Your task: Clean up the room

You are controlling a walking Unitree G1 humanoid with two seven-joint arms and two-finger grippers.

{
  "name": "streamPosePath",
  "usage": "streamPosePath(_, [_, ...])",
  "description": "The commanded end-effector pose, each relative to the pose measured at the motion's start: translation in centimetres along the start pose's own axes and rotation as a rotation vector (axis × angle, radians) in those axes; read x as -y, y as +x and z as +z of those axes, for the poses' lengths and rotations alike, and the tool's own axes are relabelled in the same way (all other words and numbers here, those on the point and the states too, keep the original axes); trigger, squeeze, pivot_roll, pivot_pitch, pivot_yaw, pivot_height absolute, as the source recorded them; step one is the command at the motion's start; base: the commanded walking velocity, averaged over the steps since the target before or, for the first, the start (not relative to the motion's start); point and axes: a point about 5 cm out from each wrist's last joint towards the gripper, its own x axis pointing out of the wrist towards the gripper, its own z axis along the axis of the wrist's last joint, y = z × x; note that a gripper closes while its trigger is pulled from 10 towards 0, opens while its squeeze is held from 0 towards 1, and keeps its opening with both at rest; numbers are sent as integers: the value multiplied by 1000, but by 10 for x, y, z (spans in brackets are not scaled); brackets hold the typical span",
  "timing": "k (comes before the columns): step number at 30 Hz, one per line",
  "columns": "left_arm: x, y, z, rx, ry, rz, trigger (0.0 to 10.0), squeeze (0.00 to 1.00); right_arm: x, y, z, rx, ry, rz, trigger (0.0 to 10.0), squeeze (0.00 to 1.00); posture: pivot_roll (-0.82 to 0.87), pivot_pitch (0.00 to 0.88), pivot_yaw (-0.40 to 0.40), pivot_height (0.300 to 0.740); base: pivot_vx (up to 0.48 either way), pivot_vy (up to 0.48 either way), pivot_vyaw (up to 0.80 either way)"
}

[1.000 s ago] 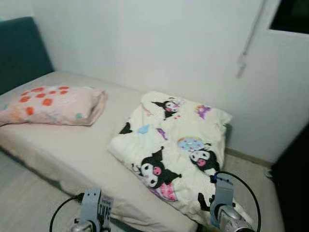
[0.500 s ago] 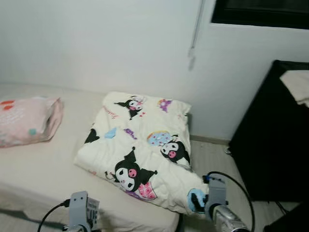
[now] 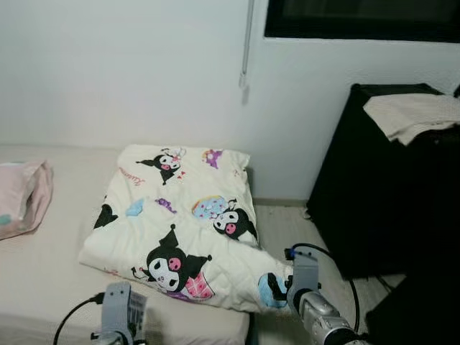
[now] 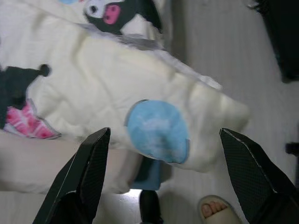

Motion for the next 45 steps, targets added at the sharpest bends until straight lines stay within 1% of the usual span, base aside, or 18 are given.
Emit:
streamPosePath(1, [4, 1, 15, 49, -11, -11, 10000, 0, 1, -2, -11, -39, -16, 1, 10000, 0, -43, 0, 12, 740, 0, 0, -463])
streamPosePath(2, [6, 2, 17, 52, 11, -20, 10000, 0, 2, -3, -14, -47, -20, -4, 10000, 0, -46, 0, 19, 740, 0, 0, 0])
streamPosePath(3, [9, 2, 19, 47, 80, -33, 10000, 0, 8, -4, -15, -42, 0, -21, 10000, 0, -16, 0, 17, 740, 0, 0, 0])
streamPosePath(4, [9, 2, 19, 47, 80, -33, 10000, 0, 8, -4, -15, -42, 0, -21, 10000, 0, -16, 0, 17, 740, 0, 0, 0])
streamPosePath(7, [24, 3, 29, 62, 196, -94, 10000, 0, 20, -7, -20, -42, 48, -69, 10000, 0, -12, 0, 15, 740, 0, 0, 0])
streamPosePath(9, [36, 3, 34, 88, 172, -156, 10000, 0, 21, -8, -21, -52, 48, -85, 10000, 0, -29, 0, 7, 740, 0, 0, 0])
streamPosePath(13, [41, 3, 34, 94, 172, -176, 10000, 0, 21, -8, -20, -49, 54, -85, 10000, 0, -39, 0, -2, 740, 0, 0, 0])
streamPosePath(15, [52, 3, 26, 85, 164, -186, 10000, 0, 20, -7, -17, -41, 46, -77, 10000, 0, -44, 0, -3, 740, 0, 0, 0])
streamPosePath(18, [55, 3, 22, 80, 168, -183, 10000, 0, 21, -6, -15, -36, 36, -74, 10000, 0, -45, 0, -6, 740, 0, 0, 0])
streamPosePath(20, [48, 3, 22, 87, 113, -129, 10000, 0, 22, -6, -10, -17, 23, -79, 10000, 0, -40, 0, -13, 740, 0, 0, 0])
streamPosePath(22, [42, 3, 23, 89, 108, -104, 10000, 0, 22, -5, -7, -15, -1, -73, 10000, 0, -46, 0, -9, 740, 0, 0, 0])
streamPosePath(23, [32, 3, 23, 87, 97, -72, 10000, 0, 20, -3, -1, -1, -31, -61, 10000, 0, -52, 0, -2, 735, 0, 0, 0])
streamPosePath(24, [32, 3, 23, 87, 97, -72, 10000, 0, 20, -3, -1, -1, -31, -61, 10000, 0, -52, 0, -2, 735, 0, 0, 0])
streamPosePath(27, [16, 2, 22, 82, 74, -16, 10000, 0, 21, -1, 12, 49, -19, -56, 10000, 0, -47, 0, -2, 715, 0, 0, 0])
streamPosePath(32, [9, 2, 21, 78, 67, 15, 10000, 0, 19, 0, 19, 75, -13, -36, 10000, 0, -41, 0, -4, 705, 0, 0, 0])
streamPosePath(33, [1, 1, 18, 69, 69, 52, 10000, 0, 13, 2, 29, 108, -27, 7, 10000, 0, -39, 0, -6, 695, 0, 0, 0])
streamPosePath(36, [-8, 0, 11, 49, 69, 88, 10000, 0, 5, 3, 39, 141, -40, 59, 10000, 0, -41, 0, -3, 685, 0, 0, 0])
streamPosePath(45, [-16, -3, -6, 1, 73, 134, 10000, 0, -7, 5, 53, 194, -51, 134, 10000, 0, -41, 0, 1, 660, 0, 0, 0])
